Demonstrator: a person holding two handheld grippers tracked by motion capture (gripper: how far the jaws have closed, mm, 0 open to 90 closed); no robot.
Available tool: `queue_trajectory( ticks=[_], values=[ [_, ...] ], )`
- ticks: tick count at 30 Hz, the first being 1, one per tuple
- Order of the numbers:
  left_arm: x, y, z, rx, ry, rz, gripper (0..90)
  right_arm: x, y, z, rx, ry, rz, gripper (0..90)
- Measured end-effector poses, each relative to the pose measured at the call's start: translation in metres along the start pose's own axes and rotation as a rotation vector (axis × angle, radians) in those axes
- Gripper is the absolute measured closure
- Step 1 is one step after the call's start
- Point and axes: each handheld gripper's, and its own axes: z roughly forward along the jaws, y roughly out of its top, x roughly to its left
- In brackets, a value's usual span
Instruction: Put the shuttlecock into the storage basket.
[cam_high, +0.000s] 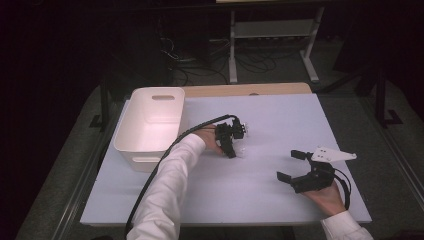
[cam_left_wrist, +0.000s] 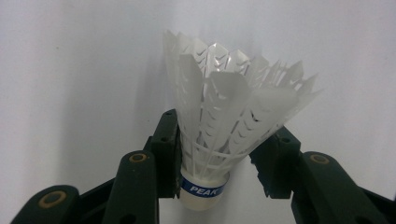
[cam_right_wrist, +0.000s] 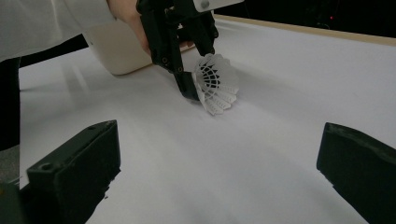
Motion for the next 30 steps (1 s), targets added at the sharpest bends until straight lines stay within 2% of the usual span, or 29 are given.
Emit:
queue_trajectory(
  ticks=[10, 22, 30],
  values=[
    [0.004, -0.001, -0.012, -0.031, 0.006, -0.027, 57.9, 0.0, 0.0, 0.0, 0.002, -0.001, 0.003, 0.0],
    [0.004, 0.002, -0.028, -0.056, 0.015, -0.029, 58.3, 0.0, 0.0, 0.001, 0.002, 0.0, 0.0, 0.0],
    [0.003, 0.0, -0.047, -0.07, 0.033, -0.049, 58.6, 0.001, 0.0, 0.001, 0.004, 0.007, -0.002, 0.0]
  ],
)
